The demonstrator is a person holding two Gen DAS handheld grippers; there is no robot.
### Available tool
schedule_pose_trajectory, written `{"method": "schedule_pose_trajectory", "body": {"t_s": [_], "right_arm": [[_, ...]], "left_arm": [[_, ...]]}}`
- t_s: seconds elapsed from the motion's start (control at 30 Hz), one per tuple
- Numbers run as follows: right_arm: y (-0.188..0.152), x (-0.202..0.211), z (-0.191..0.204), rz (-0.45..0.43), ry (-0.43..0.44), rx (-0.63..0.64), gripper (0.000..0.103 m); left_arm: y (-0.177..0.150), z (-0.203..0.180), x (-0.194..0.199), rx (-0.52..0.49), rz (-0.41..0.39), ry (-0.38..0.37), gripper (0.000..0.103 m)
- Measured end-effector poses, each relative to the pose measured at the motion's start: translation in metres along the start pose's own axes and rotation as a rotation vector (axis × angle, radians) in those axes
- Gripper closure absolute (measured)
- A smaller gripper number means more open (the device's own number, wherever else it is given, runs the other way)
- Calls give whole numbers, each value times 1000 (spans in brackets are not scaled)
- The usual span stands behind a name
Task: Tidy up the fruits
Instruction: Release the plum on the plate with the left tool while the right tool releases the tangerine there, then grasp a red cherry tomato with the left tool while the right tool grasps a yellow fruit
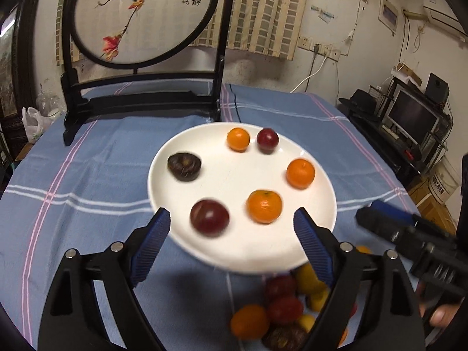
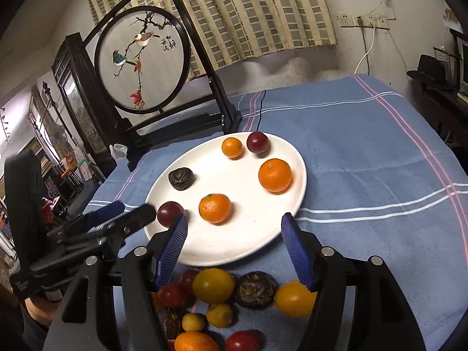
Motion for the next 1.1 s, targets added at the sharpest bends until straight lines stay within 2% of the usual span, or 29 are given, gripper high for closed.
{"method": "schedule_pose_trajectory", "body": {"t_s": [0.27,0.4,0.47,0.63,0.67,0.77,1.03,1.1], "right_arm": [[-27,14,-1,64,-9,64,35],[-44,21,-16,95,-85,99,35],[-50,22,-21,115,-90,98,35],[-60,15,-32,161,-174,147,35],[-62,14,-31,175,-175,163,35],[-69,13,-30,205,-173,200,47],[-72,1,-46,220,-231,197,48],[-71,-5,-45,215,-208,193,48]], "left_arm": [[-34,15,16,3,32,-4,19],[-51,15,18,-2,62,-24,19],[-57,11,20,-20,72,-37,19],[-64,2,26,-67,66,-40,19],[-64,2,27,-71,62,-37,19],[-64,5,28,-60,63,-40,19],[-66,9,23,-33,96,-53,19],[-67,8,23,-38,98,-56,19]]}}
Point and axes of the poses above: each gripper's, at about its wrist camera, not at the fingertips, and x roughly against the way its jaws point, z to its left, y to its top, the point moved 9 cm from there along -x, roughly the way its jaws point, and after that the axes turned 3 degrees about y, right-handed, at the moved point
